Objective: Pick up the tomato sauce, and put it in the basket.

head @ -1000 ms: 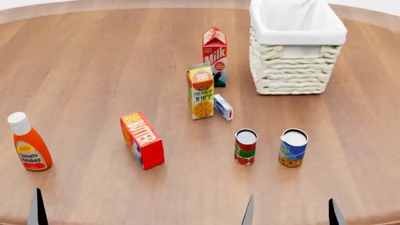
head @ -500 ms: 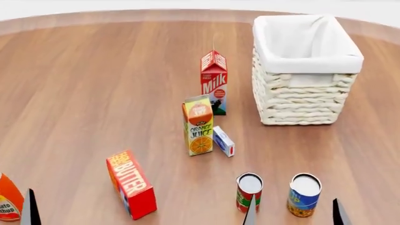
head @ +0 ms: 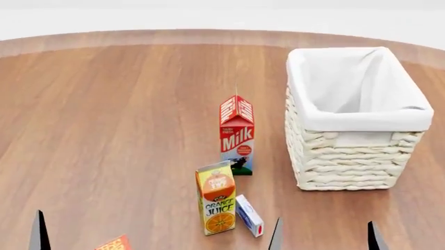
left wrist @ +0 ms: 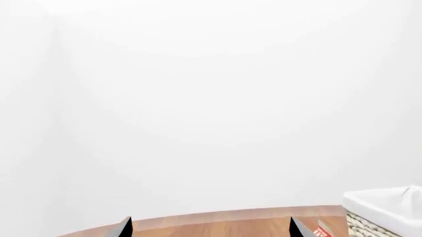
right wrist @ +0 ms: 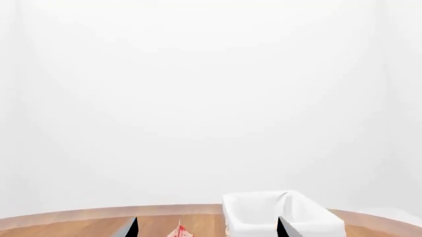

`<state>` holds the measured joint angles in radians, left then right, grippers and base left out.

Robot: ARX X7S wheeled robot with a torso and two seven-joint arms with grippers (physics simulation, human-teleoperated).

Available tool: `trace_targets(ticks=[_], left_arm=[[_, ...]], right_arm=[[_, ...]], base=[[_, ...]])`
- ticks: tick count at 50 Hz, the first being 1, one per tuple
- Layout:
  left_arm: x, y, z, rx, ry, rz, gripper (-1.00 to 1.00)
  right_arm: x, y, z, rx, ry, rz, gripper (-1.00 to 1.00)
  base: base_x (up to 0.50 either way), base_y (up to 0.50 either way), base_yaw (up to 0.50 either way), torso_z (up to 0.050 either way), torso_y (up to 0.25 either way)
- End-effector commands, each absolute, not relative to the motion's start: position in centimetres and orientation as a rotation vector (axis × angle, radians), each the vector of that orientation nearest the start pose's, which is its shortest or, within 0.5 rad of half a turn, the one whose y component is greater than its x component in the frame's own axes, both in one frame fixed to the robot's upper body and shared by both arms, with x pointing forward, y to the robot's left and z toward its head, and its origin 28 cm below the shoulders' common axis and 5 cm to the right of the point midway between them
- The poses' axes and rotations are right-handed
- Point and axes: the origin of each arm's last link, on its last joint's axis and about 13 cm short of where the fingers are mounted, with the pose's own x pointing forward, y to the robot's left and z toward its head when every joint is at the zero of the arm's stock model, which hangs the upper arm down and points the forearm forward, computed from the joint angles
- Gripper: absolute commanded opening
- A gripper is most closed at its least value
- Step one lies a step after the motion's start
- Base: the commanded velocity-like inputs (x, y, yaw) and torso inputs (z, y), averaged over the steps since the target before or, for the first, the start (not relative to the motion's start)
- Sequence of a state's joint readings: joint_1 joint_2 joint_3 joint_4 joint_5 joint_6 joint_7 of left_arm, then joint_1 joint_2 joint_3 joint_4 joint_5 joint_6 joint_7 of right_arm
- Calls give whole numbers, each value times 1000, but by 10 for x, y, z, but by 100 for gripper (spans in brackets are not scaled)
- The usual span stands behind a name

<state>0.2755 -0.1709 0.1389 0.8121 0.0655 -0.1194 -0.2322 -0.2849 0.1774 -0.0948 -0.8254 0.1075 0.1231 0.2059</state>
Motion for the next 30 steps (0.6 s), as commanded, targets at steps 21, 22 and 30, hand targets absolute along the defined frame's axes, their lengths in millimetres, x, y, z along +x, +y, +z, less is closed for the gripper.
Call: trace_targets(ticks=[21,22,30], left_arm=[[140,202,121,114,-412,50,100],[140,201,120,120,-410,49,100],[144,202,118,135,-403,66,100]], right_arm=[[136,-98,125,39,-413,-9,100],[134,-98,126,31,-418,-15,100],[119,-115,126,-18,-348,46,100]], base=[[416,0,0,0,0],[0,0,0,0,0],[0,0,0,0,0]])
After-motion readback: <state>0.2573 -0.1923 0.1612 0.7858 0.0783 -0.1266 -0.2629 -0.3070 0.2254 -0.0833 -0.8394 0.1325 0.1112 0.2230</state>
